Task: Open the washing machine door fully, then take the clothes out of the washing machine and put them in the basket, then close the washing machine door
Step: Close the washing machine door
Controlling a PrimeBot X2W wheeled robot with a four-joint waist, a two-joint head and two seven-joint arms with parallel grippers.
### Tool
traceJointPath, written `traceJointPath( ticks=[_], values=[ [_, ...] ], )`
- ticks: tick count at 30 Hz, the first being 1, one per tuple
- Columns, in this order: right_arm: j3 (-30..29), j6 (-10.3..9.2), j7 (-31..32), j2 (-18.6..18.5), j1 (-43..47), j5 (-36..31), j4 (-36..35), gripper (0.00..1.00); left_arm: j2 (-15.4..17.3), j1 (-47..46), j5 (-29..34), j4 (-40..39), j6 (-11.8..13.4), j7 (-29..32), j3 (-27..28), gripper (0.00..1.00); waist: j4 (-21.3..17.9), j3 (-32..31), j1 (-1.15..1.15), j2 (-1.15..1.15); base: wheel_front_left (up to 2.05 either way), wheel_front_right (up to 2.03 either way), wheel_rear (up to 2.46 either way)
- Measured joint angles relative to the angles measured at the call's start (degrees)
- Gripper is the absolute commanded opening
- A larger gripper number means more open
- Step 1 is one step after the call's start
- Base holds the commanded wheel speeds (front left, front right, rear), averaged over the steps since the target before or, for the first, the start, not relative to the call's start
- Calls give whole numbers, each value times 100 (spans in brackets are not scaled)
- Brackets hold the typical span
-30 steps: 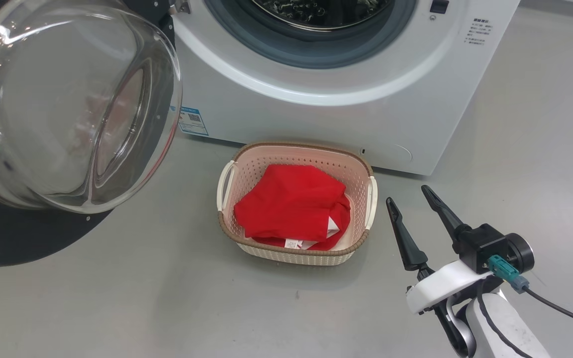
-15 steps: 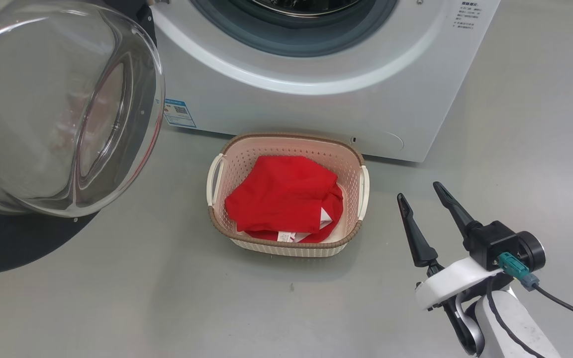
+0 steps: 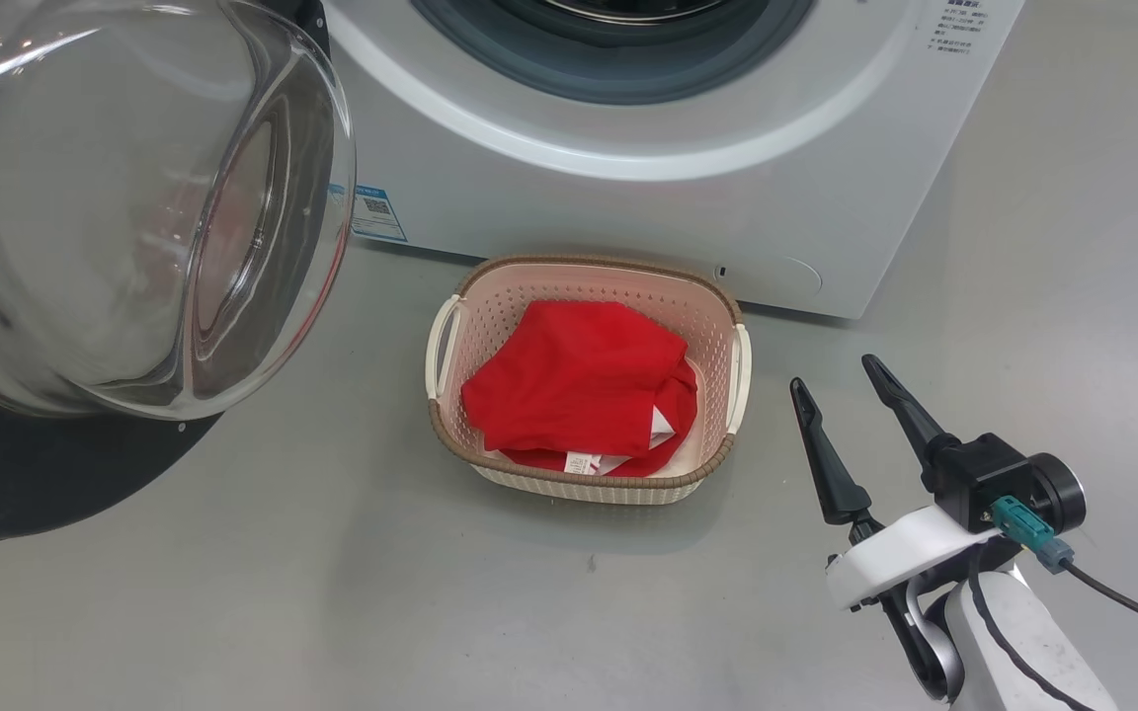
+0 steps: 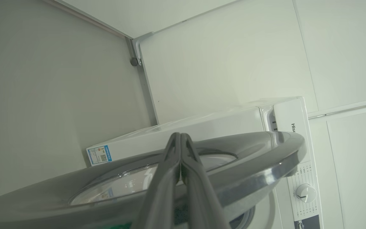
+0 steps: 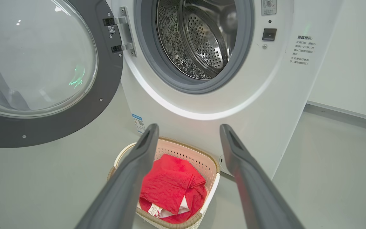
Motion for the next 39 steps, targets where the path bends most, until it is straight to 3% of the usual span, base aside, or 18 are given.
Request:
traceJointPath(
  ticks=[8, 14, 24, 39],
  values=[
    [-19, 0, 0, 1, -46, 0, -13, 100, -120, 65, -391, -201, -326, 690, -132, 0, 25, 46, 0, 0, 0, 0, 0],
    [-49, -1, 0, 1, -47, 0, -15, 100, -186, 131, -650, -330, -426, 1061, -181, 0, 21, 57, 0, 0, 0, 0, 0],
    [-63, -2, 0, 5, -61, 0, -23, 100, -268, 411, -1007, -636, -539, 1774, -259, 0, -23, 68, 0, 0, 0, 0, 0],
    [-41, -1, 0, 41, -166, 2, -27, 100, -392, 969, -1061, -1497, -644, 2570, -471, 0, -344, 92, 0, 0, 0, 0, 0]
  ],
)
